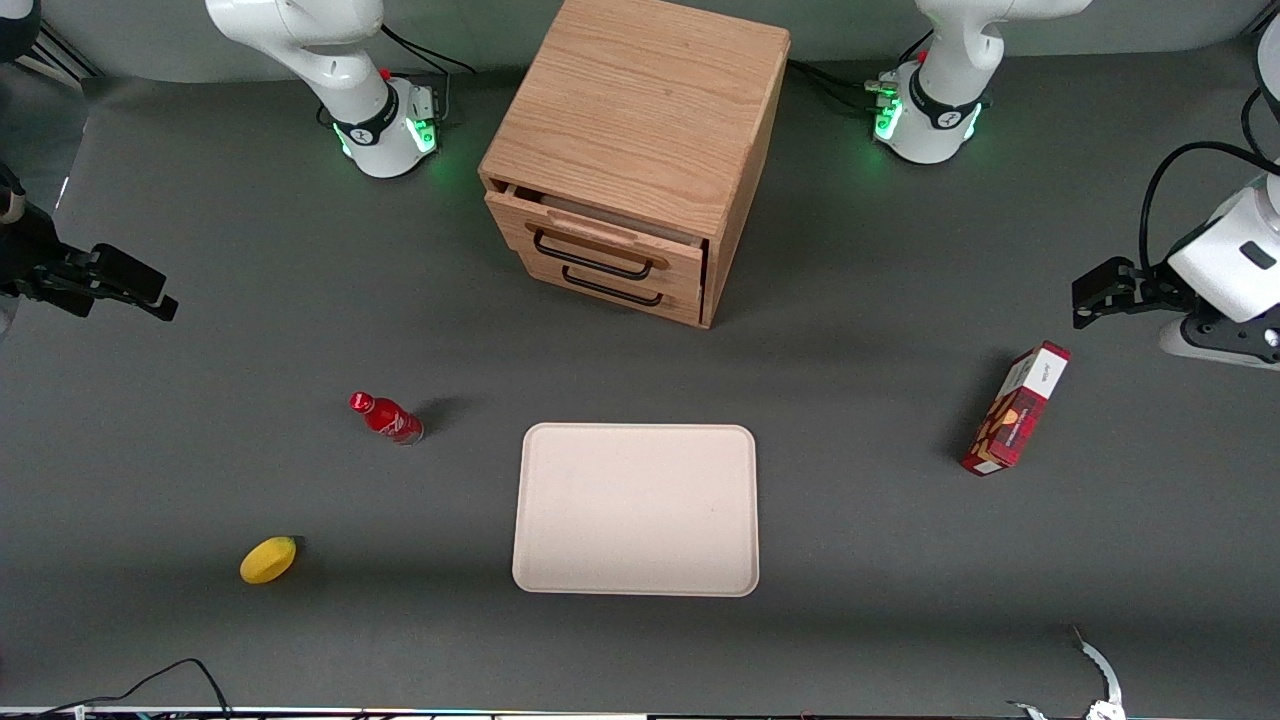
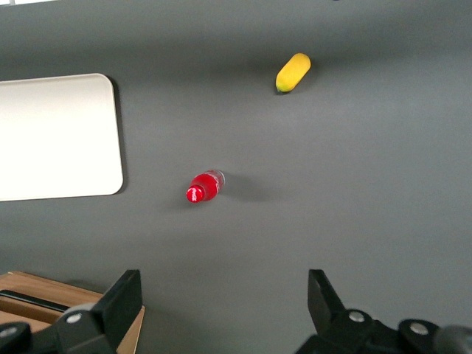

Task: Place coke bottle on tray
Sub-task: 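Move the open right gripper over the red Coca-Cola bottle, then lower the right gripper and close it around the bottle cap, then lift the bottle and pull it back toward the right arm base, then carry the bottle over the cream tray and lower it onto it, then open the right gripper to release the bottle on the tray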

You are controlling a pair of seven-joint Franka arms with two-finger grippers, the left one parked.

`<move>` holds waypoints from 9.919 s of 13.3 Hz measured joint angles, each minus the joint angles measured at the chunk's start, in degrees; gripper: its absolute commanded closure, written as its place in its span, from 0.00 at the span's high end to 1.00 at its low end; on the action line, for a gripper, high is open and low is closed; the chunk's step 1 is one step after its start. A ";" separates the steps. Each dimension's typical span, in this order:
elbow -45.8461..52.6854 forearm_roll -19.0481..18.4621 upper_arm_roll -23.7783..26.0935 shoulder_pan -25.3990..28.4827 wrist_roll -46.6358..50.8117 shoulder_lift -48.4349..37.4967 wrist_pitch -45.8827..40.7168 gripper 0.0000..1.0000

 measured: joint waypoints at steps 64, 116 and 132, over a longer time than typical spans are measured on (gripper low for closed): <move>-42.18 -6.70 8.20 0.26 -0.20 5.39 54.89 0.00; 24.27 -4.25 0.22 24.28 15.76 44.87 30.48 0.00; 24.56 -6.24 -0.68 24.76 15.66 48.64 36.45 1.00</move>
